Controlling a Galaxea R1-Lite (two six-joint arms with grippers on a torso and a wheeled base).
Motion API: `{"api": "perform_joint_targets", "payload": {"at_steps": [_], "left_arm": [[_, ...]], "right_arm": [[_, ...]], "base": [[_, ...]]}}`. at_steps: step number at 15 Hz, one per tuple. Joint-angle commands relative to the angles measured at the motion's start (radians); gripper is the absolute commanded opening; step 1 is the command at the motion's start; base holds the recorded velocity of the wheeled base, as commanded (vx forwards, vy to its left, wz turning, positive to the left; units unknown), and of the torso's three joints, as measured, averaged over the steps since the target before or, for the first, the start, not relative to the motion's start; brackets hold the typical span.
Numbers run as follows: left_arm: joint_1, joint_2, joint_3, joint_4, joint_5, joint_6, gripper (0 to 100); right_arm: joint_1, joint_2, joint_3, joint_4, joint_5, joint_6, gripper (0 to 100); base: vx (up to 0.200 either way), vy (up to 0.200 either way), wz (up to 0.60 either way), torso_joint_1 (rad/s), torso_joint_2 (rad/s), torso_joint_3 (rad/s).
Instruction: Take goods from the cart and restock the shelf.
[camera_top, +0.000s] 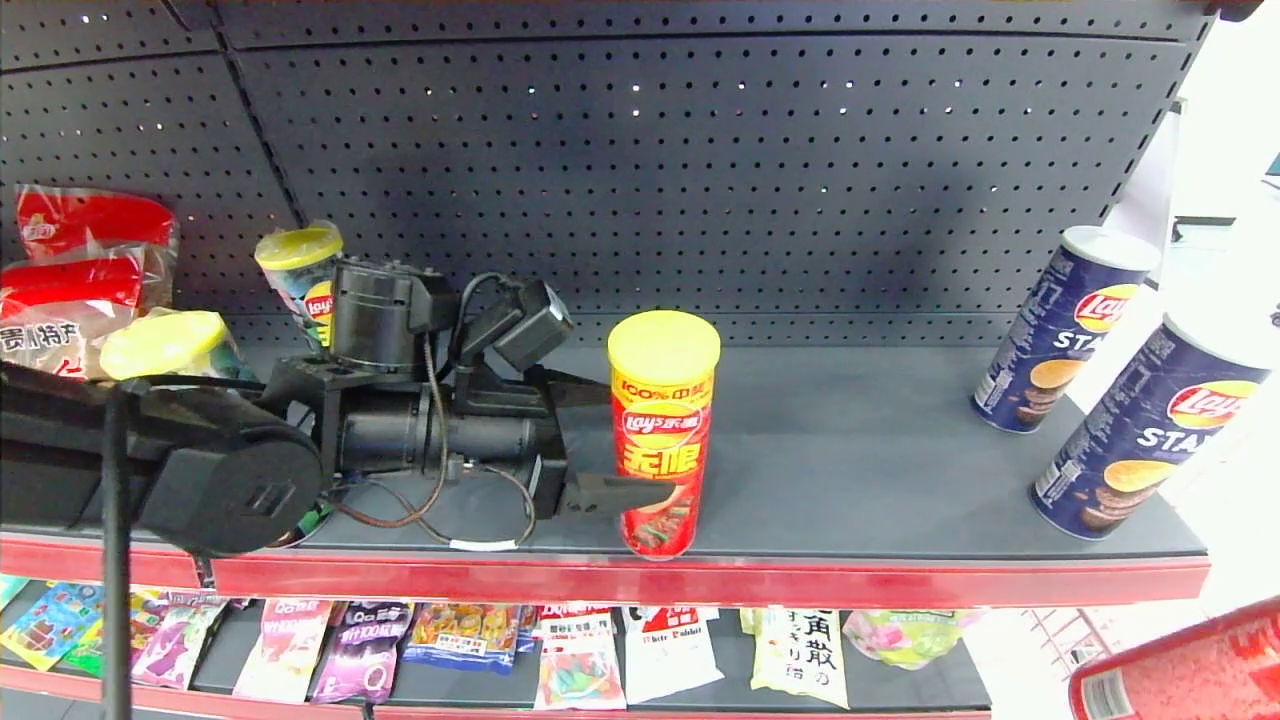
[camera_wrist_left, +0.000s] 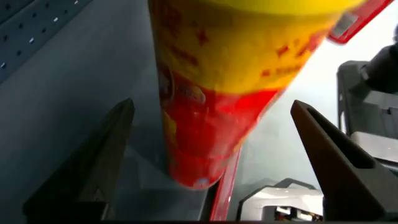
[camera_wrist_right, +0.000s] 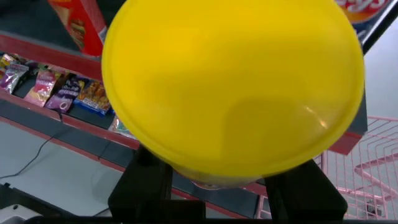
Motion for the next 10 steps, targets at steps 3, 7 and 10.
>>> {"api": "perform_joint_targets", "payload": {"at_steps": [3, 7, 10], "left_arm": [[0.043, -0.069, 0.155, -0.122, 0.021, -0.002, 100], [0.073, -0.191, 0.270, -0.166, 0.175, -0.023, 100], [0.073, -0.261, 0.368, -0.166, 0.219, -0.028, 100]], "right_arm": [[0.090, 0.475, -0.307, -0.034, 0.022, -0.003, 0], [0.166, 0.806, -0.525, -0.142, 0.022, -0.031, 0], [0.205, 0.962, -0.645, -0.148, 0.023, -0.103, 0]], "base": [[0.000, 0.000, 0.00, 0.000, 0.00, 0.000], [0.000, 0.000, 0.00, 0.000, 0.00, 0.000], [0.000, 0.000, 0.00, 0.000, 0.00, 0.000]]}}
